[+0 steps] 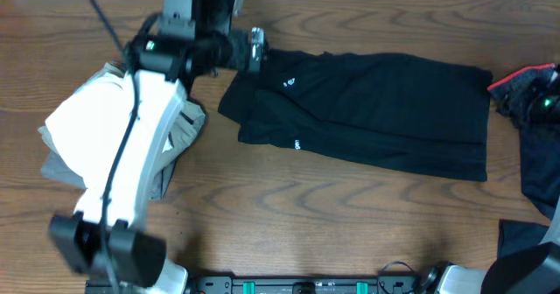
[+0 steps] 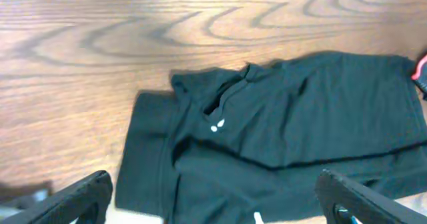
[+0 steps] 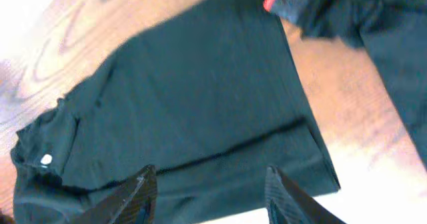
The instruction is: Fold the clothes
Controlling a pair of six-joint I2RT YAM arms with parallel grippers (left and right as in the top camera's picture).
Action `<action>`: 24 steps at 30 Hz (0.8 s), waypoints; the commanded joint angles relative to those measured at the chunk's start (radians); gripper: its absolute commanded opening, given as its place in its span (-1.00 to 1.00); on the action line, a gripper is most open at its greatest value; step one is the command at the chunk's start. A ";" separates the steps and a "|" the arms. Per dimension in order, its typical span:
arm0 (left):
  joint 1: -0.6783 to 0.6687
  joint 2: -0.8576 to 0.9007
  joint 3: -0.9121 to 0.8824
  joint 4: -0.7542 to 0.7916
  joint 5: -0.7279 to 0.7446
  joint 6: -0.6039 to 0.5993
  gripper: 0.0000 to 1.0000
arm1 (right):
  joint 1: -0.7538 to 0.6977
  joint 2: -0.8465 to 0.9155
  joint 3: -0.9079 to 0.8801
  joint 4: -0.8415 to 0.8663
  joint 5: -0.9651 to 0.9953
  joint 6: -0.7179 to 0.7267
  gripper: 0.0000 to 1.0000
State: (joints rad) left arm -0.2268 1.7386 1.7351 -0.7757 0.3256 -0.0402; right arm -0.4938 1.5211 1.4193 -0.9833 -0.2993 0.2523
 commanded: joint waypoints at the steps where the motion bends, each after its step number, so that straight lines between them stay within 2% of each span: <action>1: -0.008 0.167 0.061 -0.009 0.054 0.044 0.90 | 0.038 0.074 0.025 0.018 0.003 -0.002 0.04; 7: -0.040 0.394 0.116 0.079 0.156 0.070 0.52 | 0.090 0.189 0.025 0.051 0.002 0.005 0.08; 11: -0.077 0.466 0.116 0.150 0.157 0.070 0.40 | 0.111 0.253 0.025 0.056 -0.005 0.005 0.08; 14: -0.103 0.507 0.116 0.178 0.115 0.070 0.18 | 0.121 0.290 0.025 0.053 -0.005 0.005 0.06; 18: -0.123 0.536 0.116 0.203 0.009 0.070 0.09 | 0.129 0.310 0.024 0.047 -0.005 0.005 0.03; 24: -0.127 0.546 0.116 0.224 -0.013 0.071 -0.01 | 0.129 0.311 0.024 0.050 -0.004 0.005 0.00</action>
State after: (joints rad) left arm -0.3607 2.2593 1.8286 -0.5537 0.3546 0.0265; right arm -0.3756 1.8271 1.4372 -0.9329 -0.2985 0.2539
